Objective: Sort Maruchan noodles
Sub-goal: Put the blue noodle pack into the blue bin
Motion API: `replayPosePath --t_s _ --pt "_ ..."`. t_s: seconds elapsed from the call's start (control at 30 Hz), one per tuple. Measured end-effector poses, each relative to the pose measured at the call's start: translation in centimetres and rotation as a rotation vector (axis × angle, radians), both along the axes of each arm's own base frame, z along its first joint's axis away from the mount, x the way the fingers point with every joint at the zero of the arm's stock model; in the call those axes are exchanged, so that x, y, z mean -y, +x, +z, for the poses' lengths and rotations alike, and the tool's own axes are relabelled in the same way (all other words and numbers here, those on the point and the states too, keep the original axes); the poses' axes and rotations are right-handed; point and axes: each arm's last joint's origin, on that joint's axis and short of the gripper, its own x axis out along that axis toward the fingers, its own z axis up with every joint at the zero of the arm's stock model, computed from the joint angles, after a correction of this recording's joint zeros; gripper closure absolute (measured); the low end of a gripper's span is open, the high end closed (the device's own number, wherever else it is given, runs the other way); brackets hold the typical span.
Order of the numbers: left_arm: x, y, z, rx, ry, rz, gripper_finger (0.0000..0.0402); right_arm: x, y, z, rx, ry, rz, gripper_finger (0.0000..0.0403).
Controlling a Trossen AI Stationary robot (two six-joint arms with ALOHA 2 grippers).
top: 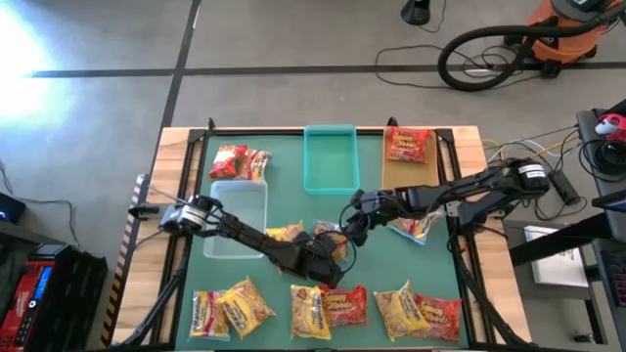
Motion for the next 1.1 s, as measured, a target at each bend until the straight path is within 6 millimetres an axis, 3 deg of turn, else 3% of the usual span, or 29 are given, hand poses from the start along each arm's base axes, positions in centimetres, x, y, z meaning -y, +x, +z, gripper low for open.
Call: replayPosePath --t_s 0.2,0.83,1.1 --pt "0.1 0.0 0.0 0.005 0.005 0.009 0.0325 1.0 0.3 -1.0 -0.036 0.023 0.005 0.0197" --pt "0.1 0.0 0.0 0.028 0.031 0.035 0.0326 0.6 2.5 -4.1 0.002 0.129 0.103 0.0198" --pt "0.0 0.0 0.0 0.045 0.017 0.068 0.0325 0.6 2.7 -4.7 -0.010 0.143 0.116 0.0252"
